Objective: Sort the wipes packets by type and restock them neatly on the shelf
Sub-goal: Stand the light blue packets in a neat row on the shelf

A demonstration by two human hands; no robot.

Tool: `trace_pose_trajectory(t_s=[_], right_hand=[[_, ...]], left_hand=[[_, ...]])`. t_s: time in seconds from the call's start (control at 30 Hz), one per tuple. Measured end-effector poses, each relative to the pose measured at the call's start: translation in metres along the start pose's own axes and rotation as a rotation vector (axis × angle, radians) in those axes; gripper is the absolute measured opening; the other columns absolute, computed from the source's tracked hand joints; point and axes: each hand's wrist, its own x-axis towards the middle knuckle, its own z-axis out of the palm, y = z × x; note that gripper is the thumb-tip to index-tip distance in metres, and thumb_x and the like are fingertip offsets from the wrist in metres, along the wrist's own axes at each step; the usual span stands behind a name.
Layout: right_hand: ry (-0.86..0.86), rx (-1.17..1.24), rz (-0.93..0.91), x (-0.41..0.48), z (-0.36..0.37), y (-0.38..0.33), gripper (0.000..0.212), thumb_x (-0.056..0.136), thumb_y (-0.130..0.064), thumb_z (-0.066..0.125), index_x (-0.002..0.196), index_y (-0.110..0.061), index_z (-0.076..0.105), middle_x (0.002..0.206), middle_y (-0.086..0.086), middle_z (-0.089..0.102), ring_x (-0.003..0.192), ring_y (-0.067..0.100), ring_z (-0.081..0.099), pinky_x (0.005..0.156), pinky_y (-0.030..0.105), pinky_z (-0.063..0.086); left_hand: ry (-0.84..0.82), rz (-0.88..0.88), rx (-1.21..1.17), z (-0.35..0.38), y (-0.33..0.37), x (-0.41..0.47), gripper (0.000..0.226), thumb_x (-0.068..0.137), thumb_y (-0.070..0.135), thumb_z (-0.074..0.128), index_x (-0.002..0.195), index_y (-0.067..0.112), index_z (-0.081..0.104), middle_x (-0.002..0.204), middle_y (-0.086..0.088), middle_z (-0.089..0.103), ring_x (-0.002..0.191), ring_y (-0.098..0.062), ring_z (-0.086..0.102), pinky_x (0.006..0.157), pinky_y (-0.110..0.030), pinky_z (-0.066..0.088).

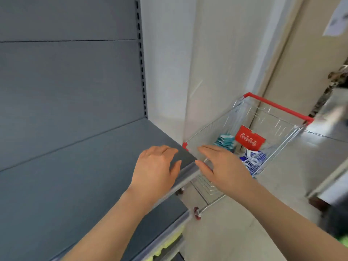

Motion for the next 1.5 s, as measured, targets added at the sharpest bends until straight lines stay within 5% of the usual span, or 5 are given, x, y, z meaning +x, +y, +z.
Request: trace_pose_trajectory(t_s=[0.37, 0.63, 0.83, 0.93, 1.5], right_hand=[[-0.070, -0.079, 0.189, 0.027, -0.029, 0.236, 0.036, 0.098, -0.036, 0.045, 0.126, -0.017, 0.056, 0.127, 0.000, 0.060, 0.115, 0.017, 0.052, 0.093, 0.033, 0.047], [-0.146, -0.144, 0.256, 0.123, -0.018, 0.376, 0.040, 0.098, -0.040, 0.041, 0.132, -0.020, 0.050, 0.134, -0.002, 0.055, 0.121, 0.018, 0.049, 0.097, 0.032, 0.043], [-0.223, -0.123, 0.290, 0.208, -0.006, 0.476, 0.026, 0.099, -0.038, 0.039, 0.107, -0.020, 0.056, 0.110, -0.001, 0.061, 0.103, 0.019, 0.057, 0.081, 0.031, 0.049], [-0.268, -0.133, 0.278, 0.246, 0.011, 0.523, 0.032, 0.100, -0.038, 0.038, 0.119, -0.019, 0.056, 0.120, 0.001, 0.061, 0.107, 0.019, 0.056, 0.085, 0.032, 0.049], [-0.563, 0.084, 0.121, 0.452, 0.243, 0.802, 0.034, 0.098, -0.033, 0.045, 0.124, -0.016, 0.059, 0.116, 0.005, 0.063, 0.100, 0.017, 0.057, 0.078, 0.028, 0.045]], left_hand=[[-0.096, 0.020, -0.054, 0.147, 0.140, 0.137, 0.028, 0.079, 0.033, 0.060, 0.098, 0.017, 0.073, 0.090, -0.002, 0.073, 0.078, -0.027, 0.068, 0.073, -0.037, 0.054], [-0.236, -0.014, -0.084, 0.268, 0.168, 0.263, 0.034, 0.097, 0.040, 0.045, 0.123, 0.023, 0.060, 0.119, 0.005, 0.063, 0.106, -0.016, 0.058, 0.093, -0.032, 0.044], [-0.350, -0.039, -0.044, 0.340, 0.177, 0.361, 0.037, 0.099, 0.041, 0.039, 0.130, 0.026, 0.053, 0.127, 0.007, 0.058, 0.111, -0.013, 0.054, 0.097, -0.030, 0.042], [-0.407, -0.062, -0.022, 0.380, 0.176, 0.401, 0.038, 0.099, 0.042, 0.040, 0.131, 0.026, 0.053, 0.126, 0.006, 0.059, 0.110, -0.013, 0.055, 0.096, -0.031, 0.044], [-0.626, -0.657, -0.097, 0.697, 0.138, 0.520, 0.036, 0.097, 0.036, 0.046, 0.130, 0.024, 0.054, 0.121, 0.002, 0.061, 0.106, -0.017, 0.058, 0.090, -0.035, 0.050]])
